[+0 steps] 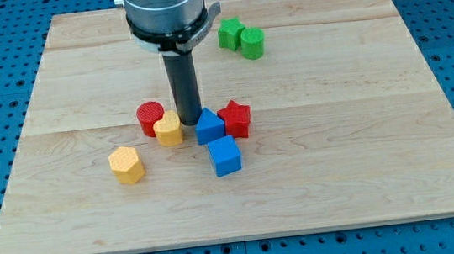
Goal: Push red star to the bottom of green circle
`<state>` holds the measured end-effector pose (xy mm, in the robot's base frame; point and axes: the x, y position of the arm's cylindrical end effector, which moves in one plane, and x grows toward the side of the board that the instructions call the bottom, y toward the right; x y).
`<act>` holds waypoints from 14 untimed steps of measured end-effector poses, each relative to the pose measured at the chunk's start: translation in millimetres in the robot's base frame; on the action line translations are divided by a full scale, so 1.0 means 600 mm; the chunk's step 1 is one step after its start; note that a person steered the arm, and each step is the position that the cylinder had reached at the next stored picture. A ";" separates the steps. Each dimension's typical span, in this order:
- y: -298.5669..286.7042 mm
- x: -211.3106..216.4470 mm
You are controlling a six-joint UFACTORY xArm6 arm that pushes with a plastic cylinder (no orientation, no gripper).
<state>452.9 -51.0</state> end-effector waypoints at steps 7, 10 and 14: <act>0.028 0.028; 0.191 0.073; 0.175 0.053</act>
<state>484.5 53.7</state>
